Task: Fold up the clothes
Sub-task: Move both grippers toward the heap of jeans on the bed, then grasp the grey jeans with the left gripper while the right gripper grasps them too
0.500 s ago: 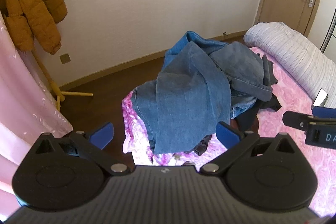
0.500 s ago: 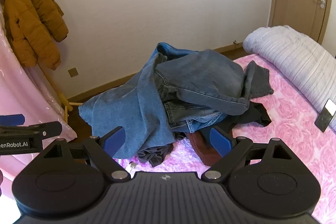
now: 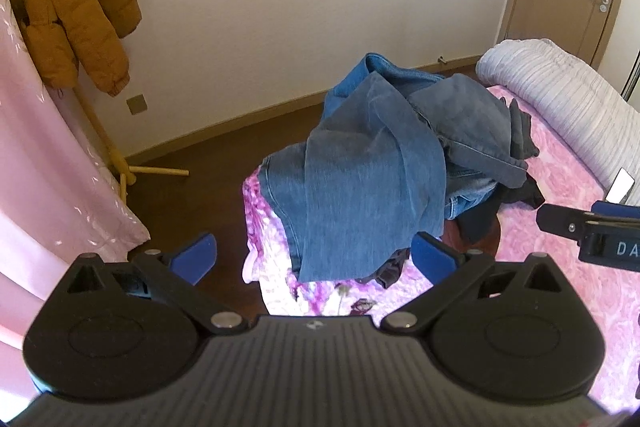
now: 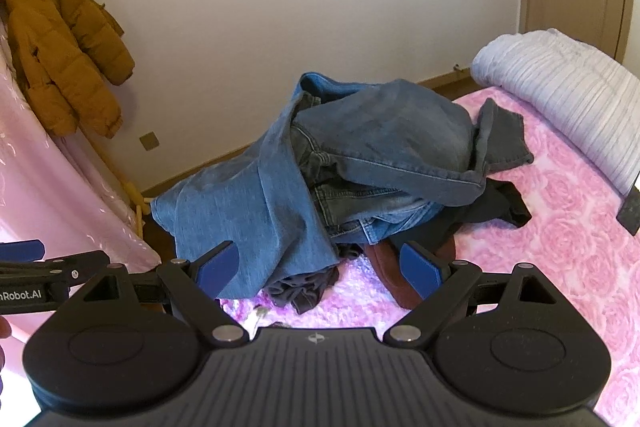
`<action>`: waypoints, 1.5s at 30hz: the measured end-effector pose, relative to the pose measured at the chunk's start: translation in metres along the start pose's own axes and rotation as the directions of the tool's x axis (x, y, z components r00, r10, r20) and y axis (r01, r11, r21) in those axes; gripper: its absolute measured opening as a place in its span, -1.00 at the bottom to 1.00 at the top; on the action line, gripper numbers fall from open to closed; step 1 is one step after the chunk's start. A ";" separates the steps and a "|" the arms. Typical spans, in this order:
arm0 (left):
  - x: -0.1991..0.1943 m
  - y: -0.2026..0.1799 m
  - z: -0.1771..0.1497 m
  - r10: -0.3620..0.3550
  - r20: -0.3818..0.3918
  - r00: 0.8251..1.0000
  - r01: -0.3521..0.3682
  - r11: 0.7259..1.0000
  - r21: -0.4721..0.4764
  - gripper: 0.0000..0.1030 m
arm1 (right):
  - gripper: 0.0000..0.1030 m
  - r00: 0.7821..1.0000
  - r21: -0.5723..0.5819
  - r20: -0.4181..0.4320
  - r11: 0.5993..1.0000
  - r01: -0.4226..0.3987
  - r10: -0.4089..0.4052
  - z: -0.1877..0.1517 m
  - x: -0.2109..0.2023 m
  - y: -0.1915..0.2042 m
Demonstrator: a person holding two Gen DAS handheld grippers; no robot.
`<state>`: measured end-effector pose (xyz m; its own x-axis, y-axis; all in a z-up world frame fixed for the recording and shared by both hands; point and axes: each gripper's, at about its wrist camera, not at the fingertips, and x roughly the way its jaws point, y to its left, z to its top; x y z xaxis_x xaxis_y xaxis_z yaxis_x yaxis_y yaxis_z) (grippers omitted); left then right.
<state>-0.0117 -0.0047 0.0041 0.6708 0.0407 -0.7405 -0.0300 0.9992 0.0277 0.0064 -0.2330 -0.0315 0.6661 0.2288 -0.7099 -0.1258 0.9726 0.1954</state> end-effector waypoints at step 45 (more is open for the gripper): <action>0.109 0.031 0.056 -0.177 -0.028 0.984 0.177 0.984 -0.015 0.98 | 0.74 0.996 -0.133 0.082 0.991 -0.027 0.039 0.049 0.052 -0.006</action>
<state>0.1021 0.0313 -0.0381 0.6441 -0.1369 -0.7526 0.0777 0.9905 -0.1136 0.0773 -0.2288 -0.0366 0.7189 0.2621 -0.6438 -0.2407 0.9628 0.1232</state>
